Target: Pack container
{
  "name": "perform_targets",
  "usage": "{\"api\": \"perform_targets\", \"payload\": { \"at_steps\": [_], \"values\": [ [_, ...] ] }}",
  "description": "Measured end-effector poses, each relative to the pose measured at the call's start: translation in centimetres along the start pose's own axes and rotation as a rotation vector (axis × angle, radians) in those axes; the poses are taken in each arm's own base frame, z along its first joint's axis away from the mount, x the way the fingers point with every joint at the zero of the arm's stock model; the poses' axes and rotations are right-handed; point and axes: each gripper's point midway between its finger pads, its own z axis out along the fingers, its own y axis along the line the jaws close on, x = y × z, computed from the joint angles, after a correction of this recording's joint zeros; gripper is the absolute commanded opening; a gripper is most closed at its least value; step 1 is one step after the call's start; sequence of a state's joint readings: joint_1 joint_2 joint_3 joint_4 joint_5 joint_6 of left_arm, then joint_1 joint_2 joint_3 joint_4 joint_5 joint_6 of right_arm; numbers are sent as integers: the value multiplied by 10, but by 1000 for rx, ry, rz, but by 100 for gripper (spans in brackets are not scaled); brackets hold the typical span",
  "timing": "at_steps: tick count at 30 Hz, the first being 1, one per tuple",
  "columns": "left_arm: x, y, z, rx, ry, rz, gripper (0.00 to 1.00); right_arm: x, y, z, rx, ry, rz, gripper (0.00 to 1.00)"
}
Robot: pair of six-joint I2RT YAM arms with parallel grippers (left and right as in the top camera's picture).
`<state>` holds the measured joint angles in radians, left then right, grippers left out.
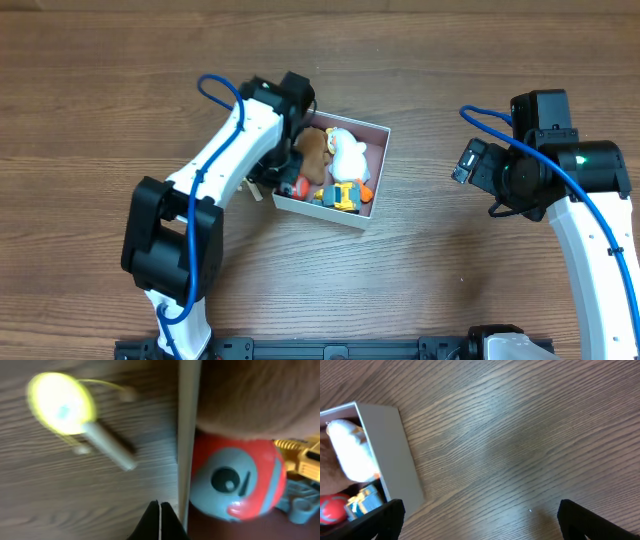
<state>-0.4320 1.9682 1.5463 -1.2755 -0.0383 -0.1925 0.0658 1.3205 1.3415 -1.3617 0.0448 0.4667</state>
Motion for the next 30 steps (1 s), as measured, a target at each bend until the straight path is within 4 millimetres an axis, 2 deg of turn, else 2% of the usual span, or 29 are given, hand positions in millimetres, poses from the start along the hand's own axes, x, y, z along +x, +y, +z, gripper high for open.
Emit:
{"api": "perform_targets", "payload": {
  "at_steps": [5, 8, 12, 14, 15, 19, 23, 30],
  "values": [
    [-4, -32, 2, 89, -30, 35, 5, 0, 0, 0, 0, 0, 0, 100],
    [1, -39, 2, 101, -13, 39, 10, 0, 0, 0, 0, 1, 0, 100],
    [15, -30, 0, 80, 53, 10, 40, 0, 0, 0, 2, 0, 0, 100],
    [19, -24, -2, 73, 73, -8, 51, 0, -2, 0, 8, 1, 0, 100],
    [18, -20, -3, 70, 73, -23, 52, 1, -2, 0, 11, 4, 0, 100],
    [10, -11, -3, 71, 50, -73, 45, 1, -3, 0, 15, 4, 0, 100],
    [-3, -3, -1, 66, 5, -160, 45, 1, -3, 0, 15, 4, 0, 100],
    [-2, 24, 31, 52, 11, -384, 42, 1, -3, 0, 16, 3, 0, 100]
  ]
}}
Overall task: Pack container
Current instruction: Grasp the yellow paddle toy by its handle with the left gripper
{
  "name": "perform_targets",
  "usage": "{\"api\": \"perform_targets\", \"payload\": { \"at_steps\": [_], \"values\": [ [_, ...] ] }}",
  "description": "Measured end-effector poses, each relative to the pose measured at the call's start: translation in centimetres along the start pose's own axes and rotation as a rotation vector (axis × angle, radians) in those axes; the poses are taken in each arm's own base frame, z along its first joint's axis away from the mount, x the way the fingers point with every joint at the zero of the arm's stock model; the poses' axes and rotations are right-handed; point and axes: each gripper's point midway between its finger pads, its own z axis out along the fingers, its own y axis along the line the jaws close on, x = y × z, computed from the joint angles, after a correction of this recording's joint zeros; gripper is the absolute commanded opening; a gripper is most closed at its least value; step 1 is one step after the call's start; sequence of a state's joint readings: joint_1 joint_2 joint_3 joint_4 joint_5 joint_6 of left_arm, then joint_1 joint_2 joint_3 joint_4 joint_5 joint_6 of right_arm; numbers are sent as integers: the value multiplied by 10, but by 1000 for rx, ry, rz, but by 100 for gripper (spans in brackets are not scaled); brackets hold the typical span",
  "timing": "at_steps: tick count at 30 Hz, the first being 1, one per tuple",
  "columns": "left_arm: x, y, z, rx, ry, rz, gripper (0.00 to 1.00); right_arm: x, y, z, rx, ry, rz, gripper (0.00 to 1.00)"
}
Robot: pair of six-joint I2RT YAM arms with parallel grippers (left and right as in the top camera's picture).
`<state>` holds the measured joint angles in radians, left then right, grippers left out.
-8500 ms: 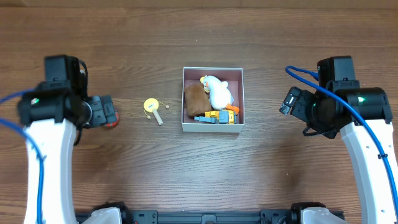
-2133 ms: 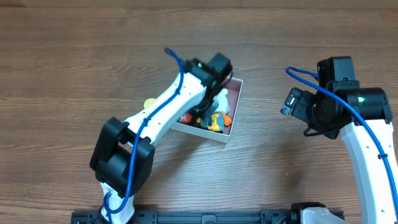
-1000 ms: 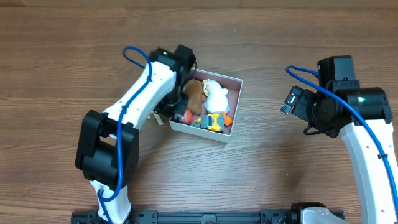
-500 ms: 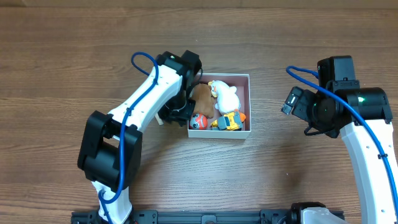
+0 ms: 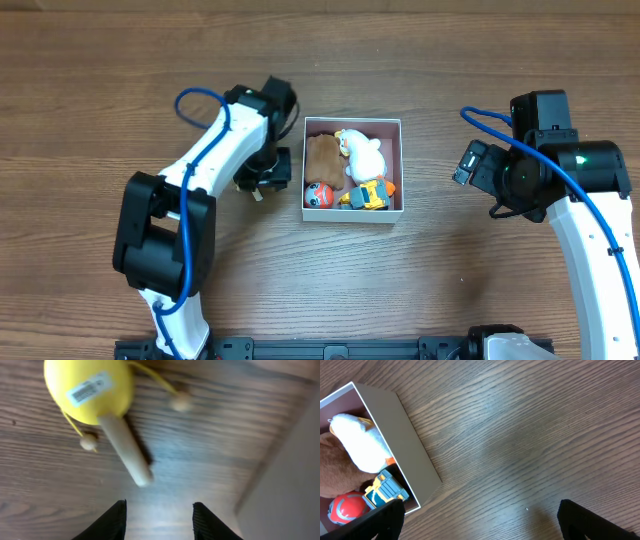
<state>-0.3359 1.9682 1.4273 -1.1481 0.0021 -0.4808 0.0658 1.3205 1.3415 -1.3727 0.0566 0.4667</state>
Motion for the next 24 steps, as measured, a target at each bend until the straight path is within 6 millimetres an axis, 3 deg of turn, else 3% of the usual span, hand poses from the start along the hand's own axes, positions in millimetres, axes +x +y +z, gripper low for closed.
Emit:
{"api": "perform_targets", "payload": {
  "at_steps": [8, 18, 24],
  "values": [
    [0, 20, 30, -4, 4, -174, 42, 2, -2, 0, 7, 7, 0, 100],
    [-9, 20, 42, 30, -48, -230, 4, 2, -3, 0, 17, 5, -1, 100],
    [-6, 22, 39, 19, -43, -163, 4, 2, -4, 0, 20, 6, -1, 100]
  ]
}}
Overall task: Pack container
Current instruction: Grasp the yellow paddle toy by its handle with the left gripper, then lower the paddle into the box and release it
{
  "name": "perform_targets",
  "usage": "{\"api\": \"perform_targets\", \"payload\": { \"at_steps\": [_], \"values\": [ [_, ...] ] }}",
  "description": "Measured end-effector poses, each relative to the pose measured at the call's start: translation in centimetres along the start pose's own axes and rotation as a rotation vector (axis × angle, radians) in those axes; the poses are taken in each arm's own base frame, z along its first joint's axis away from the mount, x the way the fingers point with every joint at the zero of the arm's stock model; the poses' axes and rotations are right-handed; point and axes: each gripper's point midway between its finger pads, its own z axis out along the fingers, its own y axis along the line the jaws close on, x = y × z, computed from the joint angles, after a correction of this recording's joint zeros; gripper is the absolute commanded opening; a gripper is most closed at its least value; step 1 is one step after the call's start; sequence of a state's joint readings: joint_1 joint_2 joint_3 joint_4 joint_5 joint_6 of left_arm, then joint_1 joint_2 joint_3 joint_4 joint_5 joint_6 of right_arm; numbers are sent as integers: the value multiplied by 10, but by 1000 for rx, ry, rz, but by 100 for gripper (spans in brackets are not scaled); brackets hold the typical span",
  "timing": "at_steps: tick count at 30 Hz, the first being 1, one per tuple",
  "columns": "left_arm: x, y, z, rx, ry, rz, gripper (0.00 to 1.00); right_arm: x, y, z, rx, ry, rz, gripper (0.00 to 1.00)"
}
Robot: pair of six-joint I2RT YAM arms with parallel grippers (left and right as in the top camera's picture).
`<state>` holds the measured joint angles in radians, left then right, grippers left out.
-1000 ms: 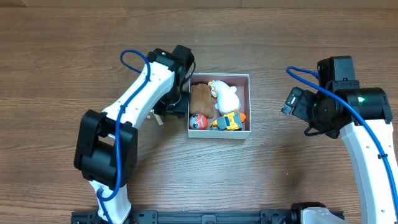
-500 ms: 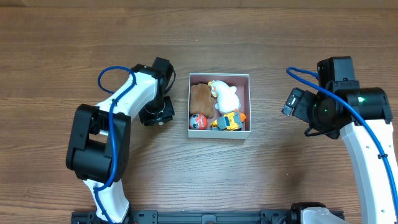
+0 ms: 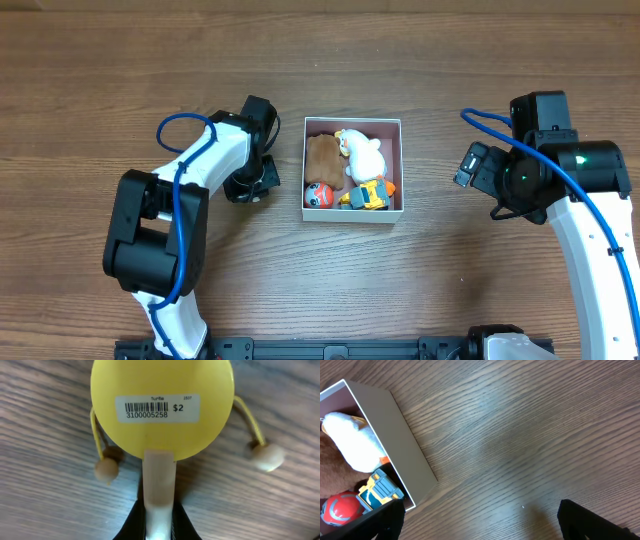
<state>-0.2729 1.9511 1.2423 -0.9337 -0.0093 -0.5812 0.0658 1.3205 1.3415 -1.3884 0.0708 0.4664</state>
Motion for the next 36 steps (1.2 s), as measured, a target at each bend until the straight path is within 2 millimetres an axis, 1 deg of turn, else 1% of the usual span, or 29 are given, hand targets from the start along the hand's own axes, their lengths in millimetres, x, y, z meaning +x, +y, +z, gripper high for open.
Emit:
{"api": "perform_targets", "payload": {
  "at_steps": [2, 3, 4, 5, 6, 8, 9, 10, 12, 14, 15, 16, 17, 18, 19, 22, 24, 26, 30, 32, 33, 35, 36],
  "values": [
    [6, 5, -6, -25, 32, 41, 4, 0, 0, 0, 0, 0, 0, 100],
    [7, 6, -11, -33, 42, 58, 4, 0, 0, 0, 1, 0, 0, 100],
    [5, 5, -21, -36, 47, 84, 5, 0, 0, 0, 1, 0, 0, 100],
    [5, 5, -25, -38, 50, 89, 6, 0, 0, 0, 0, 0, 1, 100],
    [-7, -2, -45, -21, 17, 127, 6, 0, 0, 0, 0, -1, 0, 100],
    [-22, -12, -77, 6, -32, 178, 7, 0, 0, 0, 1, 0, 0, 100],
    [-32, -19, -98, 30, -77, 209, 7, 0, 0, 0, 1, 0, 0, 100],
    [-37, -25, -113, 51, -107, 243, 6, 0, 0, 0, 1, 0, 1, 100],
    [-49, -44, -153, 118, -215, 333, 6, 0, 0, 0, 0, -1, 0, 100],
    [-48, -64, -189, 177, -314, 455, 4, -1, 0, 0, -1, -4, 0, 100],
    [-43, -76, -203, 200, -357, 529, 4, -1, 1, 0, -2, -5, 1, 100],
    [-30, -94, -217, 225, -397, 645, 4, -2, 1, 0, -3, -6, 1, 100],
    [-24, -101, -219, 231, -402, 693, 4, -2, 1, 0, -3, -6, 1, 100],
    [-11, -113, -218, 230, -404, 795, 4, -2, 1, 0, -3, -6, 1, 100],
    [-3, -122, -215, 228, -398, 860, 5, -2, 1, 0, -3, -7, 1, 100],
    [16, -146, -199, 217, -365, 1014, 4, -1, 1, 0, -2, -5, 1, 100],
    [21, -157, -186, 211, -342, 1054, 4, 0, 0, 0, 1, -1, 0, 100],
    [23, -165, -168, 203, -299, 1032, 4, 1, -1, 0, 3, 3, 1, 100],
    [20, -169, -134, 178, -208, 891, 7, 1, -1, 0, 4, 5, 0, 100],
    [18, -169, -119, 166, -168, 820, 15, 1, -1, 0, 4, 4, 0, 100],
    [18, -169, -112, 159, -148, 786, 17, 1, -1, 0, 4, 5, 0, 100],
    [19, -170, -100, 148, -117, 730, 20, 1, -1, 0, 4, 4, 0, 100],
    [19, -170, -97, 145, -109, 723, 21, 1, -1, 0, 4, 4, 0, 100]
  ]
}}
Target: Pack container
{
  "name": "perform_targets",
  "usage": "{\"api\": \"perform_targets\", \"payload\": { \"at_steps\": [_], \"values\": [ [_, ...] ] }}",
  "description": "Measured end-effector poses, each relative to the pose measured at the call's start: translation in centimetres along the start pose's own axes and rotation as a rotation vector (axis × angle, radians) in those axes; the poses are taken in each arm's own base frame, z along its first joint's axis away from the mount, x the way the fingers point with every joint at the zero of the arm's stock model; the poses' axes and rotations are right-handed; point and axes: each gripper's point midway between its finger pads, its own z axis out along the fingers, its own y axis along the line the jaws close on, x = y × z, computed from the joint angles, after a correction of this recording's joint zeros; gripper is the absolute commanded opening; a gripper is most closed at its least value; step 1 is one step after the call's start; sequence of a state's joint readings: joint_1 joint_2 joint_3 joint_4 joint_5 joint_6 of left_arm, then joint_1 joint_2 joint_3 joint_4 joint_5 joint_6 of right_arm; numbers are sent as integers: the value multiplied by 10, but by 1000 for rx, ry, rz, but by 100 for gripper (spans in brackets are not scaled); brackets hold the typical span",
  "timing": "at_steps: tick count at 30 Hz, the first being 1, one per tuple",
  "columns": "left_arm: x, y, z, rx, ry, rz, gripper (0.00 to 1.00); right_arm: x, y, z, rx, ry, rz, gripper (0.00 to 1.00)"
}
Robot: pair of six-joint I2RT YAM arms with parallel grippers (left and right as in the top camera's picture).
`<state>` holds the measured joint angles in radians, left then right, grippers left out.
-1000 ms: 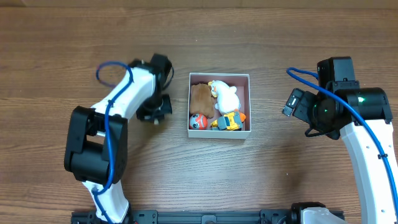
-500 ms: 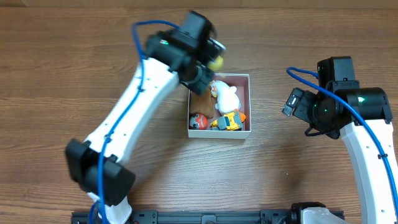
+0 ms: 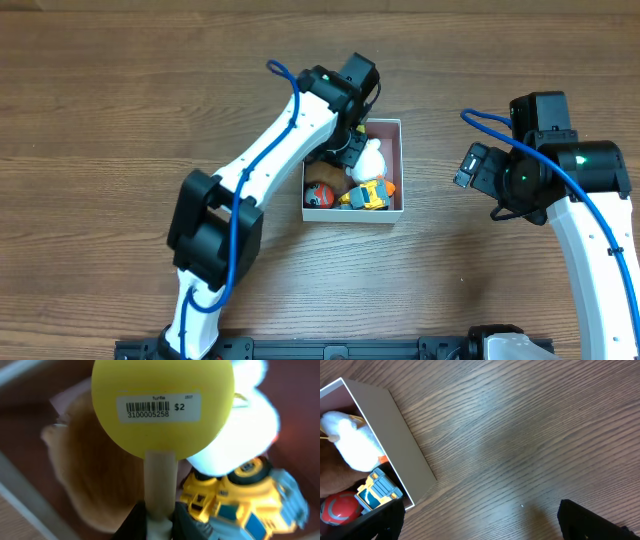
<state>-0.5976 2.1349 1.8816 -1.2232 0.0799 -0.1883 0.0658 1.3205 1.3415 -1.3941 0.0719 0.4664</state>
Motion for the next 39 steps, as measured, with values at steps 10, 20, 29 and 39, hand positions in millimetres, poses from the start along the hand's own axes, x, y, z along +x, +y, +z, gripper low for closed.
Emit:
{"api": "perform_targets", "payload": {
  "at_steps": [10, 20, 29, 39],
  "values": [
    [14, -16, -7, 31, 33, -81, 34, 0, -1, 0, 4, 0, 0, 100],
    [42, 21, -163, 36, -261, -167, 42, -8, 13, -16, -69, -32, -47, 100],
    [146, 85, -338, -105, -761, -317, 100, -11, 29, -228, -505, -611, -150, 100],
    [293, 105, -400, -165, -1076, -399, 100, 89, -30, -301, -639, -860, -185, 100]
  ]
}}
